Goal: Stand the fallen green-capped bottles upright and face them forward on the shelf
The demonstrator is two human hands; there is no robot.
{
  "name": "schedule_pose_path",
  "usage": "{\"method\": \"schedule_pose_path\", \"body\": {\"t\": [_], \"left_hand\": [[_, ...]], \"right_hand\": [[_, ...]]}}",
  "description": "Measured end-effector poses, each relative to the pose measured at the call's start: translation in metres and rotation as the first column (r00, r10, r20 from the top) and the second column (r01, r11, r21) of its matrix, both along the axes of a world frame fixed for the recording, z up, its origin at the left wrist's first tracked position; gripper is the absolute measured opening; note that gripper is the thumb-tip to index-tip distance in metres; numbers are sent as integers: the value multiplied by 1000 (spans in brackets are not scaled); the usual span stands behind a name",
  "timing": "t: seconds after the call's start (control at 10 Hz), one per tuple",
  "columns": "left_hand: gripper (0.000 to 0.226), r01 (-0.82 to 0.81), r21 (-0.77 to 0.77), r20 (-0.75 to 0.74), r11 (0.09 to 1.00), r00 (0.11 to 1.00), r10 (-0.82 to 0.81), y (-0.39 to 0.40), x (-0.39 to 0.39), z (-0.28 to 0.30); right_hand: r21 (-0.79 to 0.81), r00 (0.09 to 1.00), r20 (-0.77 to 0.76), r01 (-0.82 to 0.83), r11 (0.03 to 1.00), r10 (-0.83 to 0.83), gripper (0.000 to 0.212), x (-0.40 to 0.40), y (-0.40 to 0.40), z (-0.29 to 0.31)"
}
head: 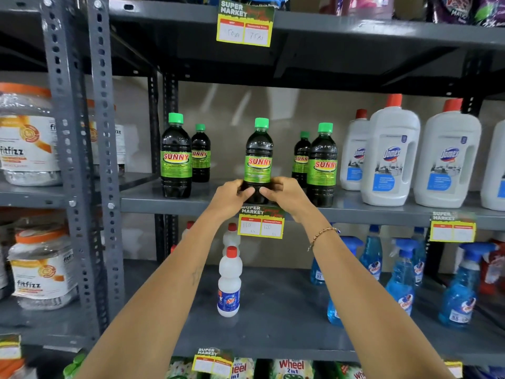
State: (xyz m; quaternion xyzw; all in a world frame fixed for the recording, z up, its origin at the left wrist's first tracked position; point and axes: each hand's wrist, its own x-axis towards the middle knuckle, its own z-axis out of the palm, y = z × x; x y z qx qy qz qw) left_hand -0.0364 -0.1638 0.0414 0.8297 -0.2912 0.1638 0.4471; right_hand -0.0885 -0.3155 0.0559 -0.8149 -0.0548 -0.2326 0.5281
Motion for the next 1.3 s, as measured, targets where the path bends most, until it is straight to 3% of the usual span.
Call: {"method": "schedule_pose_path", "body": {"t": [0.5,0.8,1.0,1.1,1.2,1.3], "left_hand": [[38,-26,-14,105,1000,994,27,-4,-2,-8],[36,-4,-71,62,998,998,8,-1,-7,-7],[35,-26,-22,71,999,997,27,1,-7,-5],[35,-45,-26,105,999,993,47,3,-7,-9],[34,-106,-90,201,990,972,122,8,-11,-20],[32,-147,-138,275,979,944,180,11,-10,-28]], "right_hand": [[-29,1000,2,-2,1000,2,36,-3,-3,-2],[-51,999,-33,-27,998,25,42,-3,-4,0],[-69,999,-37,-25,997,23,42,-5,-2,-2],[-117,999,-17,40,992,-42,40,-7,-2,-3],[-209,968,112,245,947,-226,35,-17,6,-14],[-183,917,220,373,910,-332,32,-22,9,-25]]}}
